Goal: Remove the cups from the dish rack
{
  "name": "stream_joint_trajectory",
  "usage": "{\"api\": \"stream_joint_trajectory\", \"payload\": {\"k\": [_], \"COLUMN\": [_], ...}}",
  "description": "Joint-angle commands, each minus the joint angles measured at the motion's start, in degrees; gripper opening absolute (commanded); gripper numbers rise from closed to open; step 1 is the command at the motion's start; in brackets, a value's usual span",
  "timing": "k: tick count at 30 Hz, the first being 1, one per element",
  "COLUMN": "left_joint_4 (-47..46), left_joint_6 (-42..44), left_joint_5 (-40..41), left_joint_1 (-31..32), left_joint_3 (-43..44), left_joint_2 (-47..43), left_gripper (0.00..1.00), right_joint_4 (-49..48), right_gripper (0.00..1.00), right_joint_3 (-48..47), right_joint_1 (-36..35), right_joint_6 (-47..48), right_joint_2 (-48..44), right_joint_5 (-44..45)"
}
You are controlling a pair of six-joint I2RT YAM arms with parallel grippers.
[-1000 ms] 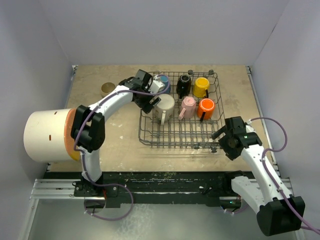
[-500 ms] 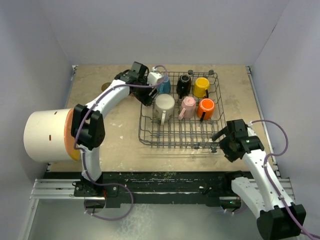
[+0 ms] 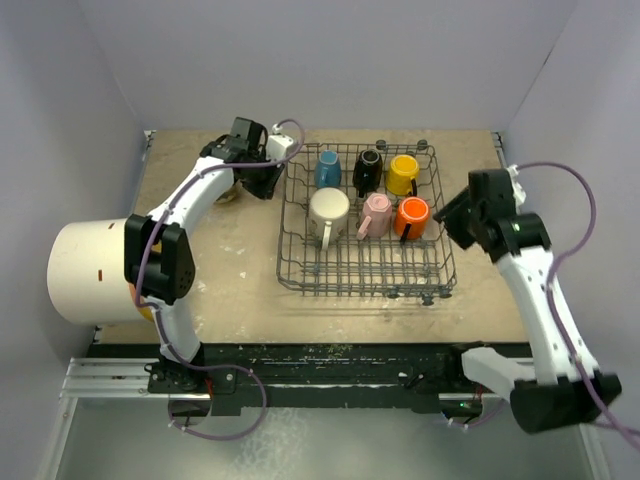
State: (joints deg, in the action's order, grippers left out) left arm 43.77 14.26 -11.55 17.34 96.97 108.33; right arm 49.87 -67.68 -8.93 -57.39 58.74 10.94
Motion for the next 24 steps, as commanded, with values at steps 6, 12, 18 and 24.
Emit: {"api": "stream_joint_trajectory", "payload": {"k": [6, 12, 18, 24], "left_joint_4": [-4.7, -7.8, -9.7, -11.0], "left_joint_6": [0.6, 1.4, 1.1, 0.4], "left_joint_5": [5.9, 6.1, 6.0, 6.1], "left_joint_1": [0.5, 2.2, 2.6, 4.0], "left_joint_3": [-5.6, -8.3, -8.9, -8.4], "left_joint_2": [0.9, 1.2, 2.7, 4.3], "left_gripper": [0.22, 0.22, 0.22, 0.23], "right_joint_4": [-6.7, -8.6, -11.6, -11.6], "right_gripper": [0.14, 0.02, 0.00, 0.00], "right_joint_3": [-16.8, -23.4, -24.9, -26.6], "right_joint_1": [0.2, 1.6, 3.0, 4.0], "right_joint_6": [6.5, 7.5, 7.2, 5.5], "right_joint_2": [27.6, 37.4, 45.2, 51.5], "right_joint_5": [3.9, 4.7, 4.5, 6.9]}}
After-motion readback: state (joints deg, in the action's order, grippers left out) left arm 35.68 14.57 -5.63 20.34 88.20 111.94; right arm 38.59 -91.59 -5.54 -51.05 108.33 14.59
